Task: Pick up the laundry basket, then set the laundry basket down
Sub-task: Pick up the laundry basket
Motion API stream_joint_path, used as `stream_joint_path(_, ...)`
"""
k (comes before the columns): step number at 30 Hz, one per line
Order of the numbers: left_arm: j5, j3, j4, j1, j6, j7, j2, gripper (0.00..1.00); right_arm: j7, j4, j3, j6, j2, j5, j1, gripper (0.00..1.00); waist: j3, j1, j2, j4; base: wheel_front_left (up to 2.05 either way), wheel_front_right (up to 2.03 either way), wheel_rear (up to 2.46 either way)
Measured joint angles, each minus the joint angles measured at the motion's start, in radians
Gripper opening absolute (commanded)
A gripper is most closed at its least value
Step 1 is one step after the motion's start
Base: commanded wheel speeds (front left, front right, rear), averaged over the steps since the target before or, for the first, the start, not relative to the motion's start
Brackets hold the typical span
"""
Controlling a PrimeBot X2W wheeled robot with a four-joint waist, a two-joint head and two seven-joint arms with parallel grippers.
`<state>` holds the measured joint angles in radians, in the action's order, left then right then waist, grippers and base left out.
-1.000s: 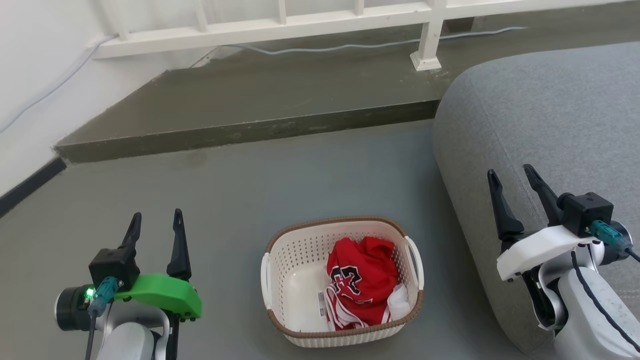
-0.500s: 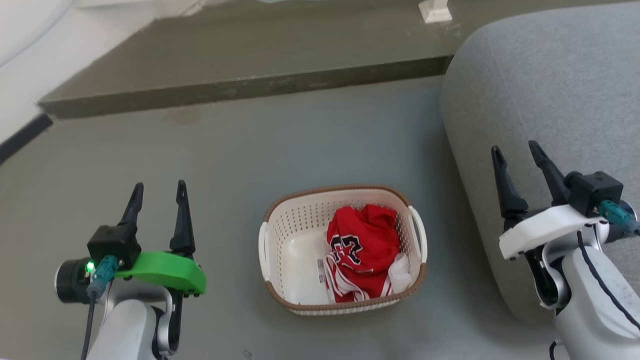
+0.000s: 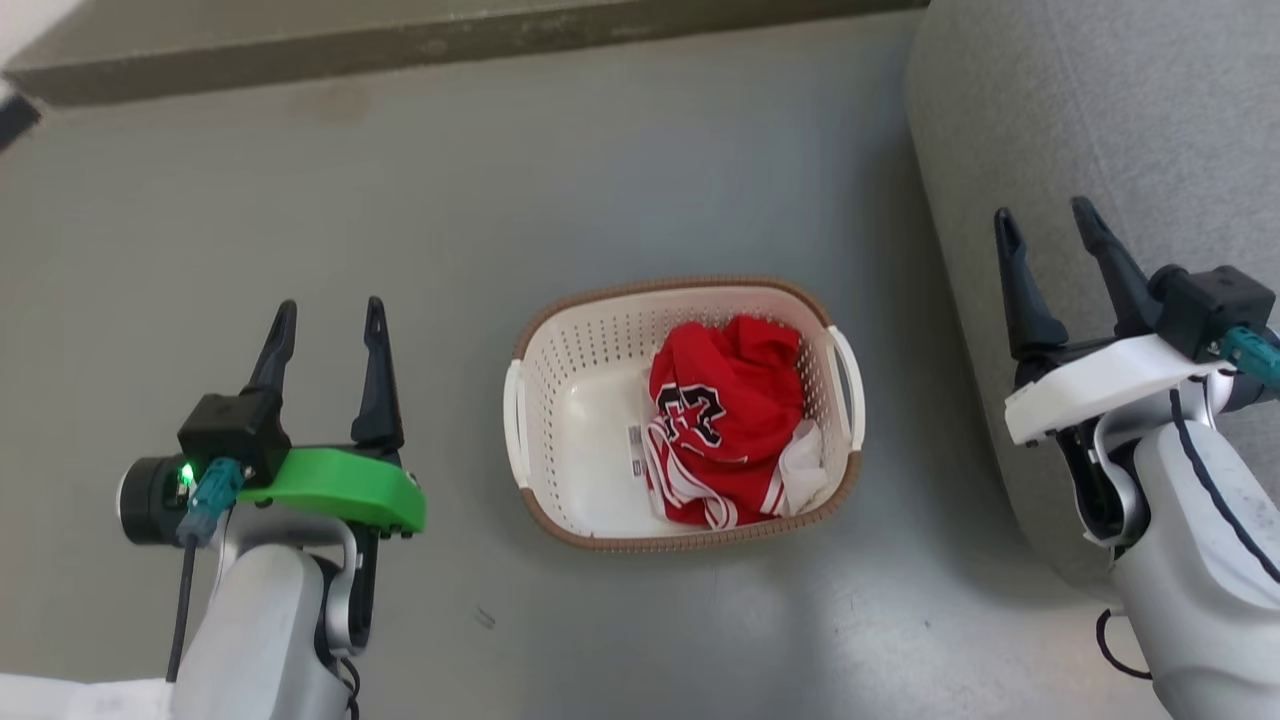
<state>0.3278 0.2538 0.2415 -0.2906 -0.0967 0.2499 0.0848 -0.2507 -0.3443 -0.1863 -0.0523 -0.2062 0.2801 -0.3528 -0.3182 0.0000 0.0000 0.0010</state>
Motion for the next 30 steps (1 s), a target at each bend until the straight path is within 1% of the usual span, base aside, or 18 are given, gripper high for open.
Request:
stream_joint_path(9, 0.000, 0.008, 0.002, -0.076, 0.000, -0.003, -0.010, 1.00, -0.004, -0.021, 0.017, -0.001, 0.000, 0.000, -0.072, 1.00, -0.115, 0.0001, 0.0000, -0.001, 0.00, 0.00, 0.00)
stream_joint_path(11, 0.000, 0.009, 0.003, -0.093, 0.000, -0.003, -0.011, 1.00, -0.004, -0.024, 0.020, -0.008, 0.000, 0.000, -0.089, 1.00, -0.141, 0.0000, 0.0000, -0.001, 0.00, 0.00, 0.00)
stream_joint_path(20, 0.000, 0.018, 0.020, -0.169, 0.002, -0.013, -0.018, 1.00, -0.004, -0.050, 0.026, -0.014, 0.000, 0.001, -0.156, 1.00, -0.243, 0.0001, 0.0000, -0.001, 0.00, 0.00, 0.00)
stream_joint_path(26, 0.002, 0.031, 0.058, -0.245, 0.026, -0.054, -0.026, 1.00, -0.004, -0.079, 0.019, -0.027, 0.003, 0.002, -0.226, 1.00, -0.321, 0.0001, 0.0000, -0.001, 0.00, 0.00, 0.00)
stream_joint_path(30, 0.005, 0.033, 0.086, -0.299, 0.030, -0.079, -0.032, 1.00, -0.004, -0.118, 0.004, -0.032, 0.014, 0.002, -0.279, 1.00, -0.372, 0.0000, 0.0000, -0.002, 0.00, 0.00, 0.00)
